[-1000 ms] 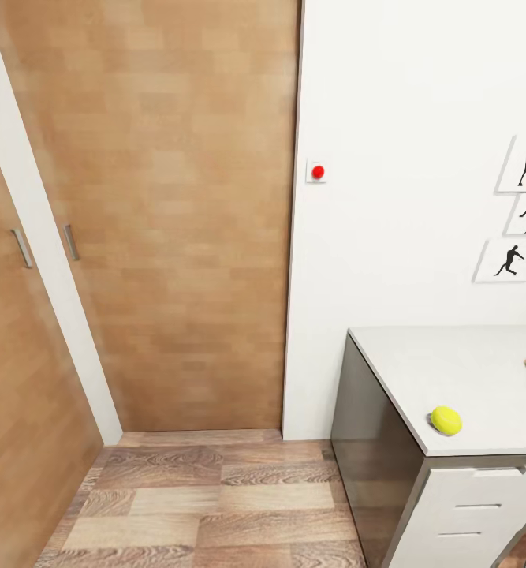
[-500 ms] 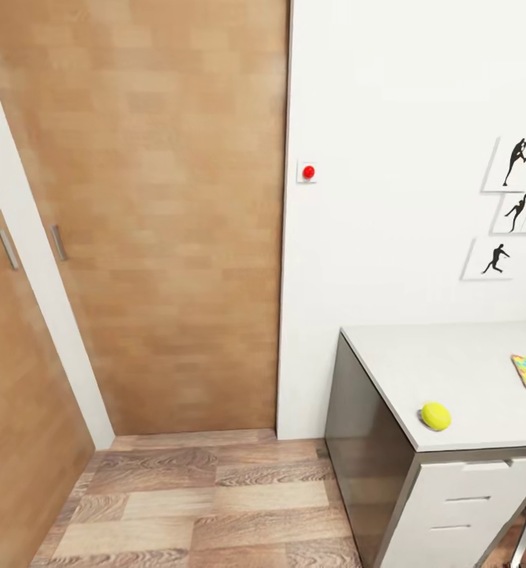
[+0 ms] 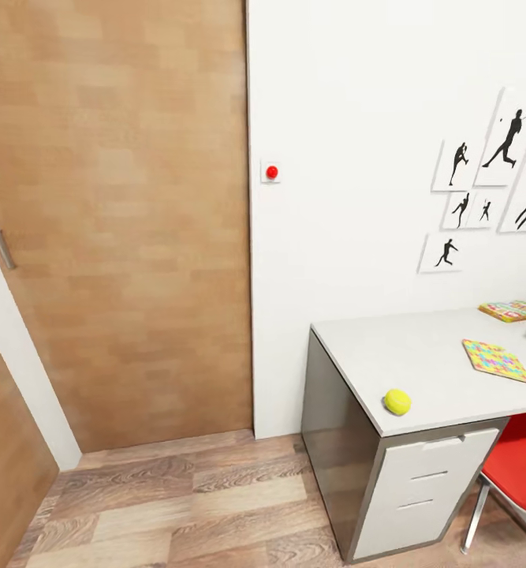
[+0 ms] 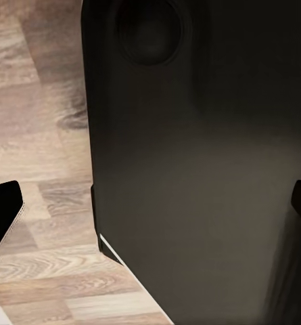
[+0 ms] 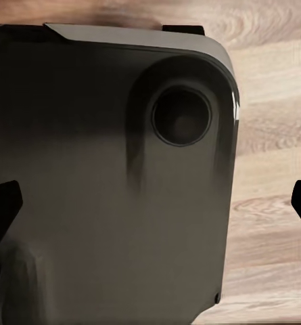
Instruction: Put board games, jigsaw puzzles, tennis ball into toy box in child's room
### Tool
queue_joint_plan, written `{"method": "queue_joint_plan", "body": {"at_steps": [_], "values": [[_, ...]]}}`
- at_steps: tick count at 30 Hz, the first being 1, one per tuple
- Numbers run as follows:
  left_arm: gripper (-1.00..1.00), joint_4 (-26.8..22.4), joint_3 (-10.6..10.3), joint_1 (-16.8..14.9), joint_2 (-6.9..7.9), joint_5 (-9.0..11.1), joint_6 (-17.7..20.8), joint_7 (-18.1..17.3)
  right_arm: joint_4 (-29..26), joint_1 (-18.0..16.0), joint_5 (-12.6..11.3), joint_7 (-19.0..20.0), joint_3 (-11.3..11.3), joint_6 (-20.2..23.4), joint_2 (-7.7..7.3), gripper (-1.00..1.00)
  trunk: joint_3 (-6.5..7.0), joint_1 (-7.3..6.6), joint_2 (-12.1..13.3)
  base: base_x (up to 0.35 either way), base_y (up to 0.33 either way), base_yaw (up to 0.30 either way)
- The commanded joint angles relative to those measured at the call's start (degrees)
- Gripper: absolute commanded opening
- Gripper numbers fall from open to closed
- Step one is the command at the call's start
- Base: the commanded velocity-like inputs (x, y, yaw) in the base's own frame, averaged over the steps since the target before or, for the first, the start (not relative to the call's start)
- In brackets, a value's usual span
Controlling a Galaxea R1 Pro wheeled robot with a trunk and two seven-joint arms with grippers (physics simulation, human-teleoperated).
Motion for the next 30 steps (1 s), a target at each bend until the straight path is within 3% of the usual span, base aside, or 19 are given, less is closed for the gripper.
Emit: {"method": "queue_joint_plan", "body": {"at_steps": [1, 30], "values": [[1.0, 0.0, 0.0, 0.0, 0.01, 0.0, 0.0, -0.1, 0.0, 0.0, 0.0, 0.0, 0.0, 0.0, -0.02, 1.0, -0.04, 0.0, 0.0, 0.0, 0.0, -0.273], [1.0, 0.0, -0.2, 0.0, -0.32, -0.1, 0.0, -0.2, 0.0, -0.2, 0.1, 0.2, -0.1, 0.3, -0.37, 1.0, -0.04, 0.0, 0.0, 0.0, 0.0, -0.281]]}}
